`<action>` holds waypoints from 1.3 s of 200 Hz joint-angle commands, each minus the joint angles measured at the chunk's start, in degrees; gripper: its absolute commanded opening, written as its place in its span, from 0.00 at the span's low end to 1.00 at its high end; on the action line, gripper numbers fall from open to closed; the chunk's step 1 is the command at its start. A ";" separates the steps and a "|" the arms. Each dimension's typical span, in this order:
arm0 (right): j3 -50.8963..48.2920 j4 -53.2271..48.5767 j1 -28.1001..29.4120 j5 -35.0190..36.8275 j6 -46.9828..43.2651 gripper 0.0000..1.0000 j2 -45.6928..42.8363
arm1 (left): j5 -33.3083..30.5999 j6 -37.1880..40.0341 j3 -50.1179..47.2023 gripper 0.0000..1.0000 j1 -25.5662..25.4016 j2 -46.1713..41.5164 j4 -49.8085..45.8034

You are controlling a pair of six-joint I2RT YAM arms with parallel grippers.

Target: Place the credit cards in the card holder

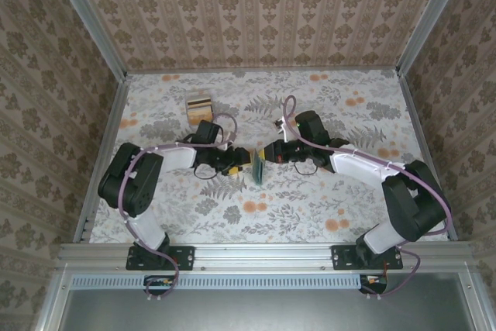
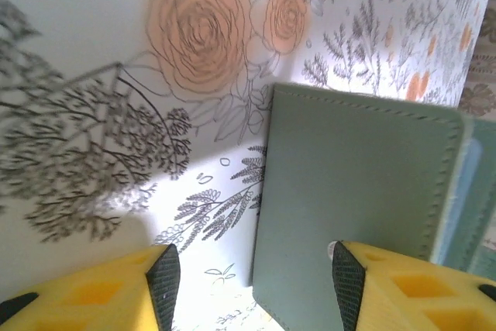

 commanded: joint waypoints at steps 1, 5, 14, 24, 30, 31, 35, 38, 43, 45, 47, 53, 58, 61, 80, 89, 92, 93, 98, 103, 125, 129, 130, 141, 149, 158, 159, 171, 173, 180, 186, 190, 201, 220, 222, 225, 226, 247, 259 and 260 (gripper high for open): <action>0.73 -5.78 -0.44 3.08 -4.63 0.00 -0.32 | 2.45 4.17 -0.51 0.59 0.83 -1.73 -2.66; 0.57 -5.99 -0.74 3.16 -5.12 0.00 -0.15 | 2.39 4.45 -0.71 0.59 0.83 -1.64 -2.77; 0.43 -6.10 -1.54 2.51 -5.60 0.00 0.16 | 2.39 4.04 -1.49 0.59 0.88 -1.44 -1.95; 0.43 -6.53 -2.29 2.04 -5.58 0.00 0.30 | 3.08 2.71 -2.32 0.59 0.83 -1.51 -0.11; 0.31 -6.55 -2.45 1.94 -5.55 0.00 0.18 | 3.68 1.93 -2.62 0.59 0.83 -1.67 0.87; 0.29 -6.55 -2.45 1.96 -5.55 0.00 0.14 | 3.76 1.80 -2.67 0.59 0.83 -1.69 1.00; 0.20 -6.48 -2.45 2.01 -5.46 0.00 -0.05 | 4.13 1.52 -2.80 0.59 0.92 -1.97 1.46; 0.14 -6.30 -2.45 2.14 -5.34 0.00 -0.19 | 4.31 1.47 -2.89 0.59 0.89 -2.17 1.67; 0.00 -5.92 -2.45 2.16 -5.20 0.00 -0.22 | 4.24 1.50 -2.98 0.59 0.83 -2.75 1.90; -0.04 -5.80 -2.45 2.07 -5.13 0.00 -0.20 | 4.09 1.56 -3.05 0.59 0.86 -3.00 1.87; 0.04 -5.70 -2.45 2.01 -5.04 0.00 -0.24 | 4.01 1.69 -3.07 0.59 0.88 -3.15 1.77; 0.24 -5.73 -2.46 1.62 -5.10 0.00 -0.01 | 3.76 2.09 -3.11 0.60 0.83 -3.72 1.68; 0.58 -5.92 -2.45 1.26 -5.17 0.00 0.12 | 3.57 2.27 -2.93 0.60 0.83 -3.97 1.48; 0.69 -6.07 -2.45 1.02 -5.12 0.00 0.24 | 3.62 2.41 -2.79 0.60 0.83 -4.07 1.36; 0.73 -5.52 -2.45 0.62 -3.75 0.00 -0.62 | 5.27 2.21 -1.77 0.61 2.75 -3.93 0.66; 0.28 -4.10 -2.45 0.31 -2.86 0.00 -1.07 | 5.70 2.29 -1.77 0.63 2.85 -4.15 0.83; 0.21 -3.76 -2.45 0.12 -2.76 0.00 -1.15 | 5.65 2.18 -1.88 0.64 2.98 -4.24 0.94; 0.24 -3.75 -2.45 0.04 -2.70 0.00 -1.14 | 5.62 2.19 -1.91 0.64 3.00 -4.29 0.94; 0.54 -3.69 -2.45 -0.26 -2.64 0.00 -1.19 | 5.41 2.13 -2.01 0.65 3.11 -4.54 0.99; 0.84 -4.08 -2.44 -0.53 -2.76 0.00 -1.19 | 5.12 1.97 -2.16 0.65 3.33 -4.57 1.16; 1.23 -5.08 -2.28 0.24 -2.59 0.00 -2.36 | 5.75 -0.31 -2.68 0.66 4.55 -5.02 2.58; 0.74 -4.58 -2.27 0.31 -2.33 0.00 -2.60 | 5.91 -0.49 -2.89 0.67 4.67 -5.26 2.98; 0.68 -4.47 -2.27 0.31 -2.27 0.00 -2.70 | 5.93 -0.46 -2.98 0.67 4.69 -5.29 3.11; 0.10 -3.21 -2.28 -0.05 -1.94 0.00 -2.83 | 5.36 -0.06 -2.93 0.69 4.70 -5.95 2.84; 0.29 -3.35 -2.28 -0.46 -1.99 0.00 -2.64 | 5.18 0.39 -2.61 0.70 4.70 -5.66 2.38; 0.67 -3.88 -2.27 -0.49 -1.87 0.00 -2.45 | 5.74 0.38 -1.81 0.71 4.70 -5.15 1.91; 0.65 -3.89 -2.28 -0.48 -1.73 0.00 -2.54 | 5.80 0.32 -1.69 0.71 4.70 -5.14 1.78; 0.43 -2.54 -2.08 -0.47 -0.07 0.00 -3.54 | 7.17 -0.25 -0.86 0.74 4.17 -4.77 1.83; 0.36 -2.25 -1.99 -0.47 0.09 0.00 -3.73 | 7.30 -0.19 -0.81 0.74 4.04 -4.78 1.85; 0.22 -1.38 -1.75 -0.06 0.44 0.00 -4.32 | 7.04 0.23 -0.34 0.75 3.46 -4.91 1.38; 0.37 -1.43 -1.75 0.26 0.24 0.00 -4.55 | 6.38 1.08 0.20 0.75 2.99 -4.85 0.27; 0.65 -1.83 -1.76 0.43 -0.14 0.00 -4.49 | 5.92 1.55 0.60 0.76 2.72 -4.71 -0.44; 1.65 -4.14 -1.75 1.25 -1.57 0.00 -3.89 | 4.87 2.52 1.73 0.75 2.23 -3.84 -2.70; 0.72 -2.34 -1.69 0.67 -0.12 0.00 -2.93 | 3.56 2.00 1.32 0.71 2.06 -3.31 -2.36; 0.43 -1.98 -1.67 0.56 0.16 0.00 -2.79 | 2.97 2.13 1.16 0.71 2.00 -3.40 -2.45; 0.26 -1.45 -1.71 0.31 0.46 0.00 -2.54 | 2.09 2.35 1.05 0.71 1.85 -3.60 -2.62; 0.13 -1.32 -1.64 0.27 0.58 0.00 -2.49 | 1.91 2.35 1.01 0.70 1.81 -3.66 -2.72; 0.46 -2.59 -1.66 1.15 0.93 0.00 -1.50 | -2.13 4.14 1.78 0.60 1.58 -3.44 -5.60; 0.20 -3.47 -1.66 2.99 0.56 0.00 -2.00 | -3.74 5.19 1.90 0.50 1.56 -2.77 -7.03; 0.10 -3.47 -1.66 3.10 0.54 0.00 -2.05 | -3.78 5.28 1.87 0.49 1.55 -2.72 -7.04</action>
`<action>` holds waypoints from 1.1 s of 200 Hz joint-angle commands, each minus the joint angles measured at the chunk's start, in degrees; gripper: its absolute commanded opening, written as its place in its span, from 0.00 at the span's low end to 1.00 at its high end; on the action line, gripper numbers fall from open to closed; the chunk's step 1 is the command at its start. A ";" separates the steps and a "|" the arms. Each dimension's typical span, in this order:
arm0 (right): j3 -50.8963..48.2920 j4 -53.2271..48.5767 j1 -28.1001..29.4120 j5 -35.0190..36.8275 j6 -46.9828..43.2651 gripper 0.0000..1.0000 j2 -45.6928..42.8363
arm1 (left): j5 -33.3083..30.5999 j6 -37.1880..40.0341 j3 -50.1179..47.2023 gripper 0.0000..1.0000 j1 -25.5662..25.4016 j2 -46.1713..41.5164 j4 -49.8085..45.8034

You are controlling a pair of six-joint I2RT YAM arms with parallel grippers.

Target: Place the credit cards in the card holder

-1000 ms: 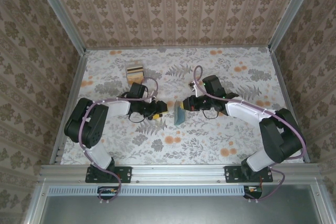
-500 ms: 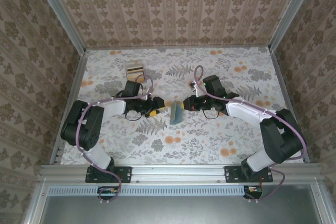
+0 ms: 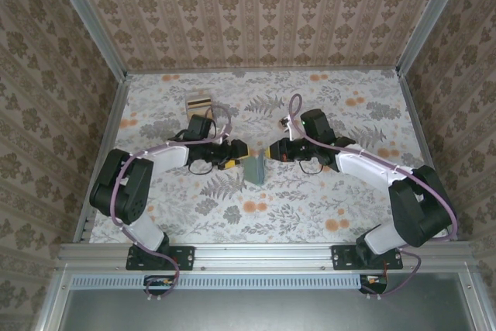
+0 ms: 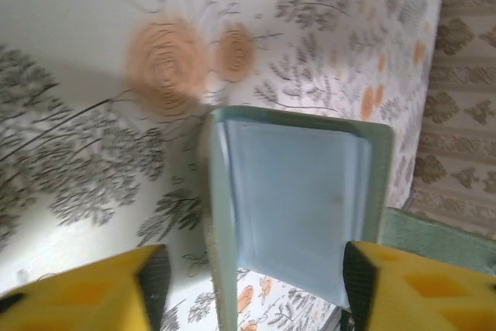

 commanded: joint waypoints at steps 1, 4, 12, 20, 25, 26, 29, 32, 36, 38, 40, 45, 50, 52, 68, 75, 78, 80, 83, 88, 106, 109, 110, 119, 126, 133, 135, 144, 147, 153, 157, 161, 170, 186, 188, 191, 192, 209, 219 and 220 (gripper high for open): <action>-0.10 -0.48 0.30 2.07 0.47 0.00 0.20 | -4.58 3.25 1.36 0.49 -0.29 1.13 -4.51; -0.26 -0.50 0.27 2.42 0.31 0.00 0.13 | -4.55 3.39 1.21 0.48 -0.26 1.41 -4.40; -0.63 -1.00 0.10 3.15 -0.23 0.00 0.13 | -4.43 3.73 0.87 0.46 -0.27 2.12 -4.19; -0.60 -2.30 -0.20 3.96 -0.91 0.00 0.43 | -4.04 3.71 0.54 0.43 -0.23 2.89 -3.87; -0.59 -3.54 -0.41 4.96 -1.19 0.00 0.74 | -3.50 3.45 0.45 0.41 -0.30 3.20 -3.58; -0.59 -3.85 -0.47 5.17 -1.20 0.00 0.81 | -3.39 3.37 0.42 0.40 -0.30 3.27 -3.52; -0.39 -4.61 -0.63 5.75 -1.18 0.00 0.98 | -3.15 3.19 0.36 0.38 -0.23 3.40 -3.31; -0.34 -5.39 -0.81 6.57 -1.08 0.00 1.19 | -2.90 3.01 0.25 0.35 -0.24 3.43 -3.02; -0.33 -6.01 -1.04 7.08 -0.97 0.00 1.45 | -2.53 2.73 0.11 0.32 -0.22 3.46 -2.51; -0.39 -6.21 -1.16 7.08 -0.91 0.00 1.64 | -2.37 2.69 -0.08 0.30 -0.28 3.44 -2.21; -0.42 -6.31 -1.22 7.01 -0.87 0.00 1.73 | -2.26 2.63 -0.20 0.28 -0.23 3.39 -1.87; -0.66 -6.28 -1.34 6.48 -0.83 0.00 2.04 | -1.90 2.63 -0.55 0.26 -0.24 3.27 -0.98; -0.76 -6.25 -1.31 6.35 -0.86 0.00 2.36 | -1.66 2.60 -0.76 0.26 -0.28 3.38 -0.30; -0.82 -6.29 -1.32 6.28 -0.84 0.00 2.44 | -1.65 2.68 -0.70 0.26 -0.27 3.42 -0.05; -0.87 -6.52 -1.32 4.98 -0.77 0.00 3.25 | -0.43 3.17 0.67 0.25 -0.23 5.29 -0.78; -0.68 -7.30 -1.32 4.69 -0.81 0.00 3.33 | 0.21 3.38 1.44 0.21 -0.27 6.41 -1.26; -0.61 -7.62 -1.32 4.73 -0.90 0.00 3.35 | 0.44 3.36 1.61 0.18 -0.23 6.69 -1.25; -0.57 -7.95 -1.32 4.93 -0.87 0.01 3.34 | 0.53 3.26 1.67 0.16 -0.24 6.86 -1.21; -0.55 -8.45 -1.28 5.25 -0.87 0.07 3.36 | 0.62 3.21 1.68 0.14 -0.22 7.13 -1.00; -0.52 -9.39 -1.27 6.24 -1.01 0.20 3.19 | 0.96 2.96 1.63 0.08 -0.23 7.42 -0.35; -0.65 -13.25 -1.41 9.53 -2.57 0.39 2.76 | 1.57 3.02 1.59 0.00 -0.23 8.29 0.51; -0.71 -14.06 -1.41 10.37 -2.76 0.41 2.59 | 1.63 3.11 1.65 0.00 -0.21 8.27 0.43; -0.69 -14.30 -1.41 10.64 -2.78 0.42 2.57 | 1.68 3.16 1.67 0.00 -0.21 8.27 0.42; -0.99 -16.63 -1.54 13.07 -2.76 0.47 1.99 | 1.86 2.91 1.50 0.00 -0.22 8.08 0.24; -1.47 -18.13 -1.73 15.18 -2.03 0.52 1.52 | 1.85 2.56 1.18 0.00 -0.26 7.70 0.38; -2.19 -19.35 -2.18 16.74 -0.46 0.56 1.15 | 1.73 2.27 0.53 0.00 -0.26 7.14 0.98; -2.41 -19.48 -2.37 16.94 0.07 0.58 1.08 | 1.71 2.20 0.35 0.00 -0.29 6.95 1.19; -3.54 -19.40 -3.56 16.47 1.93 0.61 1.08 | 1.29 1.93 -0.35 0.00 -0.27 6.37 1.72; -3.91 -19.08 -3.94 15.94 2.23 0.61 1.12 | 1.07 1.91 -0.53 0.00 -0.24 6.22 1.77; -4.69 -18.42 -4.65 15.14 3.08 0.61 1.18 | 0.86 1.88 -0.76 0.00 -0.23 6.08 1.73; -5.03 -18.01 -4.98 14.62 3.32 0.60 1.24 | 0.87 1.71 -0.84 0.00 -0.22 5.92 1.61; -5.14 -17.77 -5.32 14.17 3.42 0.59 1.44 | 0.80 1.48 -0.98 0.02 -0.26 5.67 1.76; -5.03 -17.91 -5.62 13.62 3.45 0.55 1.81 | 0.52 0.66 -1.49 0.15 -0.25 4.85 2.42; -4.46 -17.28 -5.61 11.94 3.14 0.48 3.73 | 0.81 0.31 -1.12 0.28 -0.28 3.72 3.26; -4.41 -17.11 -5.62 11.65 3.17 0.47 4.10 | 0.90 0.55 -0.85 0.29 -0.29 3.68 3.01; -4.30 -16.82 -5.63 11.34 3.25 0.46 4.60 | 0.92 0.88 -0.33 0.31 -0.22 3.62 2.47; -4.24 -16.73 -5.58 11.26 3.30 0.46 4.67 | 0.93 1.03 -0.19 0.31 -0.22 3.62 2.23; -3.34 -15.81 -5.63 9.87 3.74 0.40 6.51 | 1.04 3.00 2.39 0.38 -2.02 3.42 -1.35; -3.07 -15.71 -5.58 10.06 3.80 0.37 6.67 | 1.13 3.03 2.90 0.42 -2.55 3.02 -1.40; -3.10 -15.74 -5.61 10.09 3.80 0.36 6.63 | 1.12 3.03 2.91 0.42 -2.66 3.01 -1.37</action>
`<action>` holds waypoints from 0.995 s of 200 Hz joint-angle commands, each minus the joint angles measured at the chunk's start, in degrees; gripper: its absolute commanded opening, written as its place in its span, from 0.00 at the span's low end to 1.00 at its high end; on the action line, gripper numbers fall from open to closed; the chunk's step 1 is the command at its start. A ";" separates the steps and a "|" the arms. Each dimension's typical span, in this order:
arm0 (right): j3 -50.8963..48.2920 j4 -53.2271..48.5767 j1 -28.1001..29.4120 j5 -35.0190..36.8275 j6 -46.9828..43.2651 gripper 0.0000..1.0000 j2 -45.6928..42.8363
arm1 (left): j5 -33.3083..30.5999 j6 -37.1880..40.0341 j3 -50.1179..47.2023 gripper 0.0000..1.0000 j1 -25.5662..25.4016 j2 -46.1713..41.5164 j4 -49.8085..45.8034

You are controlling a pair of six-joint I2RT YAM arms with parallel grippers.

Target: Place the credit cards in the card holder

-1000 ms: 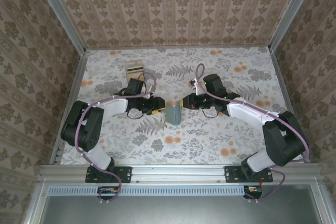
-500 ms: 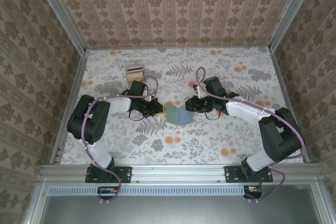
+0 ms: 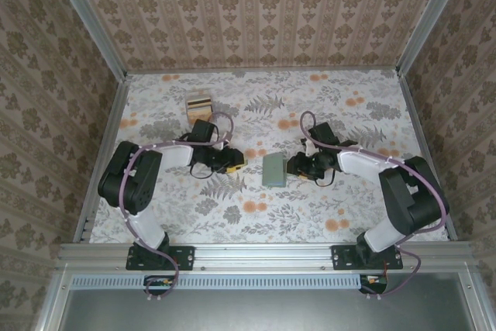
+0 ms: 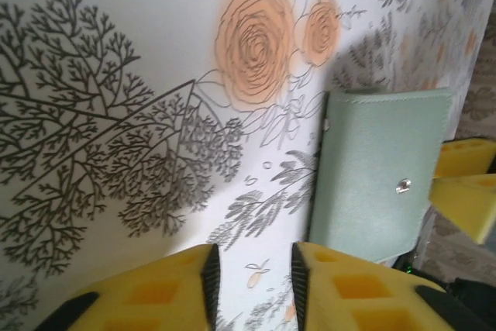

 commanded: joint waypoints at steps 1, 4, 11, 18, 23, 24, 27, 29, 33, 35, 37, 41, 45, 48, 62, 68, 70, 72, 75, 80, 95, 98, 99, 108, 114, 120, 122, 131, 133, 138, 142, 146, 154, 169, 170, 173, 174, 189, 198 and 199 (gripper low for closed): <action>1.56 -0.06 0.13 -1.59 0.74 0.36 1.65 | 0.94 1.54 2.61 0.43 -2.14 -2.31 -1.99; 1.65 -0.07 0.10 -1.39 0.70 0.35 1.67 | 1.02 1.54 2.81 0.43 -2.30 -2.38 -1.99; 1.83 -0.12 0.08 -0.76 0.40 0.35 1.90 | 0.98 1.56 3.12 0.46 -2.90 -2.36 -1.94; 2.20 -0.33 0.08 -0.53 0.23 0.35 2.56 | 0.96 1.50 3.33 0.48 -3.42 -2.39 -1.89; 2.57 -0.43 0.12 -0.52 0.17 0.36 3.17 | 0.80 1.37 3.43 0.48 -3.74 -2.39 -1.81; 2.65 -0.49 0.10 -0.54 0.17 0.36 3.28 | 0.74 1.28 3.46 0.48 -3.83 -2.40 -1.78; 2.88 -0.45 0.08 -0.76 0.24 0.37 3.69 | 0.58 1.11 3.35 0.49 -4.02 -2.40 -1.64; 3.01 -0.36 0.16 -0.92 0.29 0.37 3.86 | 0.45 0.88 3.40 0.49 -4.13 -2.36 -1.49; 3.21 -0.03 0.24 -1.43 0.45 0.38 4.30 | 0.32 0.41 3.17 0.50 -4.32 -2.32 -0.94; 3.22 0.23 0.25 -1.75 0.54 0.39 4.52 | 0.23 0.16 3.04 0.50 -4.40 -2.25 -0.57; 3.18 0.50 0.32 -2.02 0.70 0.40 4.68 | 0.19 -0.08 2.92 0.50 -4.58 -2.12 -0.12; 3.08 1.19 0.47 -2.52 1.01 0.41 4.88 | 0.27 -0.54 2.66 0.50 -4.73 -1.90 0.78; 3.05 1.78 0.58 -2.82 1.24 0.42 5.02 | 0.27 -1.02 2.40 0.50 -4.89 -1.49 1.62; 2.95 2.28 0.67 -2.96 1.44 0.44 5.24 | 0.36 -1.27 2.30 0.50 -4.95 -1.15 2.10; 3.61 3.14 1.04 -3.60 1.68 0.46 6.36 | 1.32 -2.07 2.34 0.51 -5.40 0.65 3.27; 4.22 2.89 1.13 -4.00 1.75 0.47 7.01 | 1.38 -2.35 2.23 0.51 -5.40 0.99 3.69; 4.47 2.76 1.17 -4.26 1.81 0.47 7.21 | 1.38 -2.46 2.15 0.51 -5.47 1.08 3.91; 4.59 2.75 1.25 -4.54 1.83 0.48 7.35 | 1.29 -2.63 2.00 0.51 -5.48 1.11 4.18; 4.82 2.79 1.30 -4.87 1.83 0.49 7.55 | 1.18 -2.88 1.84 0.51 -5.54 1.08 4.50; 5.04 2.99 1.35 -5.47 1.92 0.50 7.68 | 1.10 -3.38 1.49 0.51 -5.62 1.18 5.32; 5.01 4.42 1.64 -7.11 2.19 0.54 7.35 | 1.31 -3.78 1.54 0.52 -5.75 1.92 6.50; 4.97 4.81 1.65 -7.48 2.19 0.55 7.30 | 1.51 -3.75 1.70 0.52 -5.80 2.09 6.53; 4.99 4.89 1.66 -7.67 2.19 0.55 7.28 | 1.53 -3.74 1.72 0.52 -5.82 2.13 6.56; 5.20 5.50 1.70 -8.81 2.20 0.57 7.27 | 1.72 -3.77 2.02 0.52 -5.84 2.51 6.55; 5.57 5.64 1.68 -9.56 2.23 0.59 7.31 | 1.61 -3.98 1.99 0.52 -5.84 2.61 6.71; 5.86 5.73 1.75 -10.31 2.21 0.60 7.37 | 1.52 -4.39 1.84 0.53 -5.84 2.63 7.39; 5.93 5.69 1.75 -10.53 2.17 0.61 7.42 | 1.48 -4.60 1.77 0.53 -5.86 2.61 7.69; 6.28 5.90 1.96 -11.33 1.98 0.64 7.56 | 1.71 -5.20 1.57 0.54 -5.84 2.69 8.75; 6.36 5.93 2.06 -11.43 1.89 0.64 7.57 | 1.83 -5.22 1.57 0.54 -5.84 2.76 8.97; 6.50 5.97 2.32 -11.67 1.59 0.65 7.88 | 2.30 -5.31 1.72 0.55 -5.84 2.97 9.39; 6.68 6.07 2.62 -11.78 1.30 0.66 8.03 | 2.61 -5.16 1.91 0.56 -5.76 3.03 9.48; 6.85 6.03 2.77 -11.93 1.03 0.67 8.38 | 2.89 -5.05 2.19 0.57 -5.69 3.00 9.49; 7.48 5.86 3.24 -12.23 0.78 0.68 9.22 | 3.19 -4.91 2.39 0.58 -5.45 2.73 9.66; 8.63 5.81 4.31 -13.18 0.67 0.70 10.30 | 3.62 -5.18 2.17 0.59 -5.14 1.94 10.89; 8.71 5.83 4.39 -13.24 0.64 0.70 10.36 | 3.73 -5.21 2.13 0.59 -5.10 1.88 10.94; 8.92 5.72 4.65 -13.25 0.61 0.71 10.53 | 3.94 -5.13 2.14 0.59 -5.06 1.87 11.04; 8.99 5.70 4.73 -13.23 0.56 0.71 10.56 | 4.02 -5.13 2.16 0.59 -5.05 1.84 11.06; 10.04 5.42 5.59 -13.04 0.65 0.72 11.61 | 5.20 -5.25 2.15 0.60 -4.79 1.78 11.22; 10.67 5.59 5.91 -13.21 1.22 0.73 12.23 | 5.34 -5.48 1.49 0.61 -4.55 1.41 11.61; 10.74 5.68 5.94 -13.21 1.26 0.73 12.29 | 5.34 -5.53 1.35 0.61 -4.53 1.30 11.65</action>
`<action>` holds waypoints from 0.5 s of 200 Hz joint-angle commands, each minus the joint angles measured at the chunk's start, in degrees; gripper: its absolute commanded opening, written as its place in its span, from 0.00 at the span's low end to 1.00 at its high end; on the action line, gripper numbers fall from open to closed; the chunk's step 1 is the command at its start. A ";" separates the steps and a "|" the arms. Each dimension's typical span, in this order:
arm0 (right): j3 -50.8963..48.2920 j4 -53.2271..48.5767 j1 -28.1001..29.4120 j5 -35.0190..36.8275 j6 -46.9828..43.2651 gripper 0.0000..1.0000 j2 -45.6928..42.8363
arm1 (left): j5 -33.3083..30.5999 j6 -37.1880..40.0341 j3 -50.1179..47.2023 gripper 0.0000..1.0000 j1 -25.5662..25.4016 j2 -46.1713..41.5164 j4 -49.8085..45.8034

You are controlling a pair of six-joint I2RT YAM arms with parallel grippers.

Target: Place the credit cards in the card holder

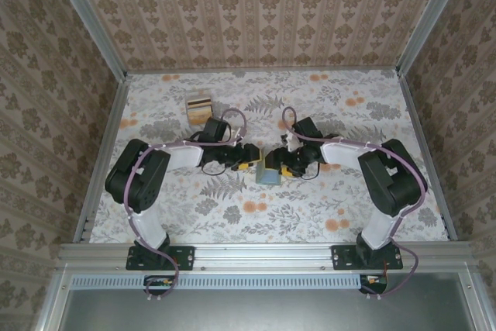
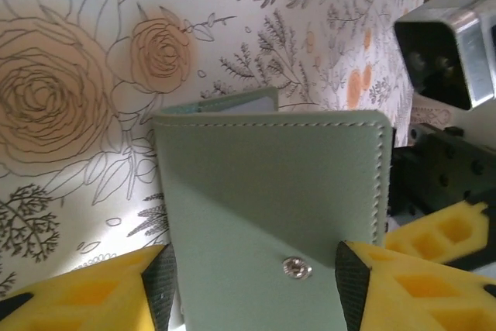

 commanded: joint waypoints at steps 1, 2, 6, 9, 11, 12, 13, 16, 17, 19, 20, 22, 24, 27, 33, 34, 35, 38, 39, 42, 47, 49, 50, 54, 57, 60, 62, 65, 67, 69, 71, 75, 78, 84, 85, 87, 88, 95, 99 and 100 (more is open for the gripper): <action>2.63 0.08 1.10 -2.42 -0.11 0.73 2.07 | 2.71 -0.88 -0.73 0.61 0.72 -1.06 2.20; 2.67 0.08 1.15 -2.48 -0.08 0.73 2.09 | 2.65 -0.89 -0.78 0.61 0.74 -1.11 2.30; 2.91 0.21 1.24 -2.72 0.10 0.75 2.38 | 2.59 -0.98 -1.37 0.61 0.85 -1.45 2.65; 3.17 0.29 1.33 -2.96 0.22 0.75 2.50 | 2.51 -1.11 -1.71 0.61 0.93 -1.64 2.81; 3.35 0.27 1.41 -3.05 0.22 0.76 2.58 | 2.43 -1.13 -1.96 0.61 1.01 -1.74 3.01; 3.43 0.31 1.44 -3.11 0.22 0.76 2.60 | 2.42 -1.15 -2.10 0.61 1.06 -1.80 3.10; 3.46 0.24 1.45 -3.14 0.22 0.76 2.62 | 2.37 -1.16 -2.18 0.61 1.09 -1.83 3.19; 3.69 0.07 1.54 -3.16 0.22 0.77 2.69 | 2.32 -1.16 -2.52 0.61 1.19 -2.01 3.39; 3.77 -0.01 1.59 -3.16 0.22 0.77 2.79 | 2.27 -1.16 -2.69 0.62 1.29 -2.03 3.42; 3.92 -0.14 1.58 -3.12 0.15 0.77 2.87 | 2.24 -1.21 -2.93 0.62 1.40 -2.10 3.51; 3.97 -0.16 1.61 -3.10 0.14 0.77 2.88 | 2.23 -1.23 -2.98 0.62 1.45 -2.10 3.57; 4.12 -0.28 1.72 -3.04 0.07 0.77 2.91 | 2.25 -1.25 -3.16 0.62 1.60 -2.14 3.79; 4.34 -0.47 1.77 -3.00 -0.02 0.77 3.01 | 2.24 -1.27 -3.47 0.62 1.68 -2.20 3.89; 4.43 -0.75 1.89 -2.95 -0.11 0.77 3.14 | 2.23 -1.38 -3.73 0.63 1.93 -2.29 4.09; 4.93 -1.10 2.05 -2.86 -0.30 0.77 3.39 | 2.29 -1.69 -4.17 0.64 2.37 -2.30 4.42; 5.01 -1.17 2.06 -2.84 -0.30 0.77 3.49 | 2.35 -1.78 -4.27 0.64 2.45 -2.30 4.51; 5.04 -1.20 2.07 -2.83 -0.35 0.77 3.59 | 2.38 -1.78 -4.35 0.64 2.53 -2.30 4.64; 5.31 -1.37 2.24 -2.74 -0.43 0.77 3.72 | 2.60 -2.09 -4.62 0.68 2.73 -2.37 5.08; 5.37 -1.43 2.25 -2.73 -0.46 0.77 3.83 | 2.63 -2.20 -4.75 0.69 2.81 -2.38 5.28; 5.62 -1.61 2.37 -2.73 -0.53 0.77 4.04 | 2.85 -2.54 -5.03 0.71 3.01 -2.45 5.90; 6.13 -1.94 2.57 -2.73 -0.66 0.77 4.41 | 3.13 -3.07 -5.58 0.73 3.27 -2.63 6.88; 6.31 -2.07 2.66 -2.68 -0.77 0.78 4.59 | 3.27 -3.27 -5.72 0.74 3.44 -2.71 7.39; 6.40 -2.13 2.72 -2.66 -0.76 0.78 4.67 | 3.36 -3.36 -5.83 0.74 3.51 -2.73 7.57; 6.77 -2.34 2.84 -2.62 -0.92 0.78 4.98 | 3.56 -3.59 -6.16 0.75 3.69 -2.82 8.31; 7.04 -2.60 2.99 -2.44 -1.00 0.78 5.12 | 3.61 -3.62 -6.33 0.76 3.79 -2.95 8.65; 7.28 -2.72 3.04 -2.24 -1.06 0.78 5.39 | 3.80 -3.70 -6.50 0.76 3.89 -3.04 8.97; 7.39 -2.86 3.11 -2.10 -1.09 0.78 5.43 | 3.92 -3.71 -6.61 0.77 4.01 -3.06 9.05; 7.60 -2.97 3.20 -1.97 -1.03 0.79 5.62 | 4.01 -3.75 -6.75 0.77 4.06 -3.21 9.41; 7.69 -2.99 3.22 -1.88 -0.95 0.79 5.71 | 4.19 -3.79 -6.84 0.78 4.14 -3.30 9.67; 7.76 -2.99 3.22 -1.81 -0.93 0.79 5.84 | 4.34 -3.84 -6.98 0.78 4.18 -3.39 9.80; 7.86 -2.95 3.26 -1.70 -0.89 0.80 5.89 | 4.56 -3.92 -7.03 0.78 4.30 -3.47 10.14; 7.97 -2.91 3.22 -1.65 -0.64 0.80 6.09 | 4.96 -4.08 -7.34 0.80 4.45 -3.75 10.74; 8.10 -2.82 3.22 -1.55 -0.37 0.80 6.18 | 5.33 -4.28 -7.51 0.80 4.52 -4.05 11.31; 8.35 -2.68 3.22 -1.36 0.18 0.81 6.30 | 5.90 -4.59 -8.15 0.81 4.69 -4.82 12.41; 8.39 -2.70 3.22 -1.29 0.29 0.81 6.36 | 5.95 -4.64 -8.27 0.81 4.75 -4.97 12.55; 8.57 -2.68 3.16 -1.25 0.41 0.81 6.40 | 6.06 -4.71 -8.52 0.81 4.80 -5.21 12.84; 8.58 -2.70 3.19 -1.24 0.58 0.81 6.45 | 6.12 -4.74 -8.64 0.82 4.80 -5.38 12.94; 9.05 -2.93 3.22 -1.02 0.97 0.81 6.61 | 6.18 -4.57 -9.40 0.82 4.81 -6.61 13.69; 9.41 -3.26 3.22 -0.86 1.14 0.81 6.82 | 6.17 -4.15 -9.85 0.82 4.81 -7.18 13.85; 9.49 -3.39 3.22 -0.83 1.16 0.81 6.79 | 6.09 -4.07 -9.96 0.82 4.81 -7.29 13.88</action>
